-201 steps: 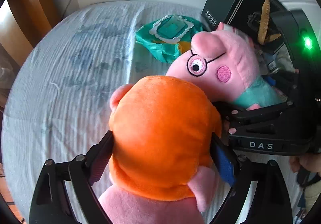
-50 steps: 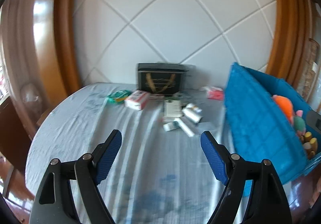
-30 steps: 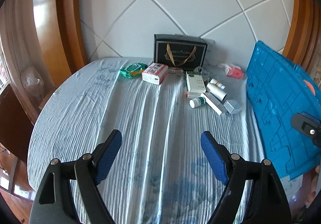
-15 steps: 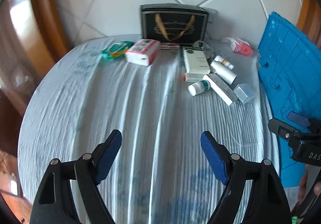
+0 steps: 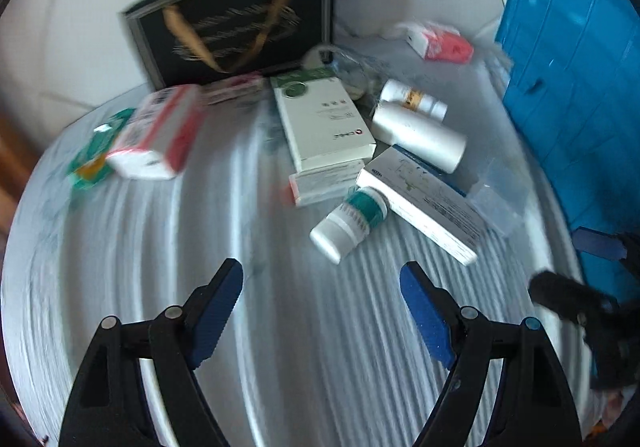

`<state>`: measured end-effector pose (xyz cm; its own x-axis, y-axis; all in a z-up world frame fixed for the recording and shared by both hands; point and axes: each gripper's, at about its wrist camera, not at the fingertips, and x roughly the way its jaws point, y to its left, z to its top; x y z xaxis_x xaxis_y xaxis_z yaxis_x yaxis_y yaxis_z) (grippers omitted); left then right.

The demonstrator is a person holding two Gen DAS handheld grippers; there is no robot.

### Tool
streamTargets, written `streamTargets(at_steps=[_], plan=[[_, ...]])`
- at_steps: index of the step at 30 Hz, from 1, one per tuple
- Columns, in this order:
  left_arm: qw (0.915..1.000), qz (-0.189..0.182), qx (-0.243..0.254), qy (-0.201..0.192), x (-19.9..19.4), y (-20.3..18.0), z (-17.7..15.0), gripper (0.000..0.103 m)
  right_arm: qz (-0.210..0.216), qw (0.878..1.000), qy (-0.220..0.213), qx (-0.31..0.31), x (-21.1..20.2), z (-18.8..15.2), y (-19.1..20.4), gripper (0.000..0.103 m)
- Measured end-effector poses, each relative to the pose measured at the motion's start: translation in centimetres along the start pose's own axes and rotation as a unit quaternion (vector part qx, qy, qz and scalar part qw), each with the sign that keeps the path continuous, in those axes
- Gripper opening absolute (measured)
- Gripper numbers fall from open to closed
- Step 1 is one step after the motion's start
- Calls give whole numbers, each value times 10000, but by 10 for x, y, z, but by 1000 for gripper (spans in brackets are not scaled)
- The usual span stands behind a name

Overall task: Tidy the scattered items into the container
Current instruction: 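Grasp the white pill bottle with the left tool while the right tool grasps the paracetamol box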

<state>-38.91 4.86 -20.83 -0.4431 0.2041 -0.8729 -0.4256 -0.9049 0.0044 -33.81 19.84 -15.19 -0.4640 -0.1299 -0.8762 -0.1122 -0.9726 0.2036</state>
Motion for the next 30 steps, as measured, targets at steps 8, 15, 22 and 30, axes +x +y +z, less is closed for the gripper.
streamTargets(at_steps=[8, 15, 22, 30], plan=[[9997, 103, 103, 185, 70, -3, 19, 81, 28, 9989, 417, 230, 59, 7, -14, 103], [9976, 289, -611, 122, 77, 39, 8, 64, -14, 9993, 350, 115, 90, 28, -9, 103], [9965, 323, -757, 167, 69, 56, -8, 64, -236, 9992, 159, -266, 114, 50, -2, 103], [9963, 64, -785, 344, 62, 61, -19, 65, -432, 9913, 271, -1217, 124, 26, 26, 103]])
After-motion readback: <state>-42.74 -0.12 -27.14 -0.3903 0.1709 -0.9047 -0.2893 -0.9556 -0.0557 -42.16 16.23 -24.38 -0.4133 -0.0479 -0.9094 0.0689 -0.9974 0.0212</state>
